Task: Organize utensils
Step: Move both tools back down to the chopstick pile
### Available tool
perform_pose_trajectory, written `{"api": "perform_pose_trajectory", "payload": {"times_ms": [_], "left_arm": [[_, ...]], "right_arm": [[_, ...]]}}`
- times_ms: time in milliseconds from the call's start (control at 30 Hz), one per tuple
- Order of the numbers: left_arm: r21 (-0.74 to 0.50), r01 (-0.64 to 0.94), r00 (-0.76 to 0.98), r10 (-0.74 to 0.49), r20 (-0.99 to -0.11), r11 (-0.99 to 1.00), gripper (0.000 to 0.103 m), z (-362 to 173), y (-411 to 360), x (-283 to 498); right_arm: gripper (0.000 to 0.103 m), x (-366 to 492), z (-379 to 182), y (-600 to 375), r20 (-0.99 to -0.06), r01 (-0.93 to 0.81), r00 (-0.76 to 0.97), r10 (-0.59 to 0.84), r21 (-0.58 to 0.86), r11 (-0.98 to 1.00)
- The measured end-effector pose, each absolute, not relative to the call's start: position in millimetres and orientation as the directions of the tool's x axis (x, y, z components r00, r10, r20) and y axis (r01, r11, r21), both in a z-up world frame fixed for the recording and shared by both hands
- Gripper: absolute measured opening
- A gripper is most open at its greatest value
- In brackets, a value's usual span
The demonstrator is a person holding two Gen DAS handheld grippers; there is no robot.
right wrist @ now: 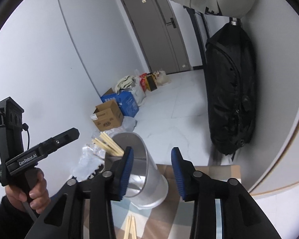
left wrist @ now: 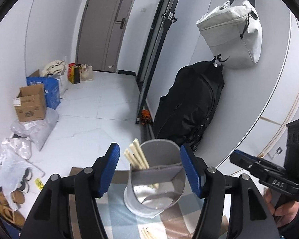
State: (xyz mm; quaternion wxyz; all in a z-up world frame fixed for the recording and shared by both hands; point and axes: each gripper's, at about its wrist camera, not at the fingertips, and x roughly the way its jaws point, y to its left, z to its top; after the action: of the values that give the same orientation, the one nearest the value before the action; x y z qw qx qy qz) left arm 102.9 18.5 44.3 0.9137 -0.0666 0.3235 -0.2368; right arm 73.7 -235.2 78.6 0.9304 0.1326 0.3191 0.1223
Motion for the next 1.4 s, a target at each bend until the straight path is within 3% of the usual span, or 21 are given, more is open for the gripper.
{"api": "perform_pose_trajectory", "payload": {"times_ms": [300, 467, 600, 767, 900, 1267, 1400], "left_arm": [[-0.229, 0.333, 0.715, -0.403, -0.571, 0.915, 0.059, 32, 17, 65], [-0.195, 0.296, 0.722, -0.353, -0.595, 0.935, 0.059, 24, 13, 52], [-0.162, 0.279, 0.733, -0.319, -0.602, 0.947, 0.069, 16, 10, 37], [-0.122, 0.262, 0.745, -0.281, -0.606, 0.957, 0.072, 5, 9, 22], [-0.107, 0.238, 0.743, -0.252, -0.620, 0.965, 0.080, -8, 10, 14], [-0.124, 0.208, 0.616, -0.228, -0.754, 0.970, 0.080, -63, 15, 14], [-0.106, 0.201, 0.537, -0.200, -0.819, 0.974, 0.080, -86, 10, 21]], "right_arm": [[0.060, 41, 67, -225, -0.572, -0.171, 0.756, 0.317, 0.295, 0.940], [0.064, 27, 54, -223, -0.575, -0.189, 0.750, 0.328, 0.290, 0.938], [0.070, 17, 41, -223, -0.582, -0.191, 0.742, 0.333, 0.294, 0.937], [0.075, 7, 24, -225, -0.592, -0.183, 0.728, 0.346, 0.319, 0.930], [0.079, 4, 16, -224, -0.600, -0.183, 0.719, 0.351, 0.323, 0.929], [0.099, -8, 6, -216, -0.598, -0.182, 0.717, 0.359, 0.337, 0.924], [0.100, -7, -3, -217, -0.621, -0.174, 0.713, 0.324, 0.291, 0.941]]}}
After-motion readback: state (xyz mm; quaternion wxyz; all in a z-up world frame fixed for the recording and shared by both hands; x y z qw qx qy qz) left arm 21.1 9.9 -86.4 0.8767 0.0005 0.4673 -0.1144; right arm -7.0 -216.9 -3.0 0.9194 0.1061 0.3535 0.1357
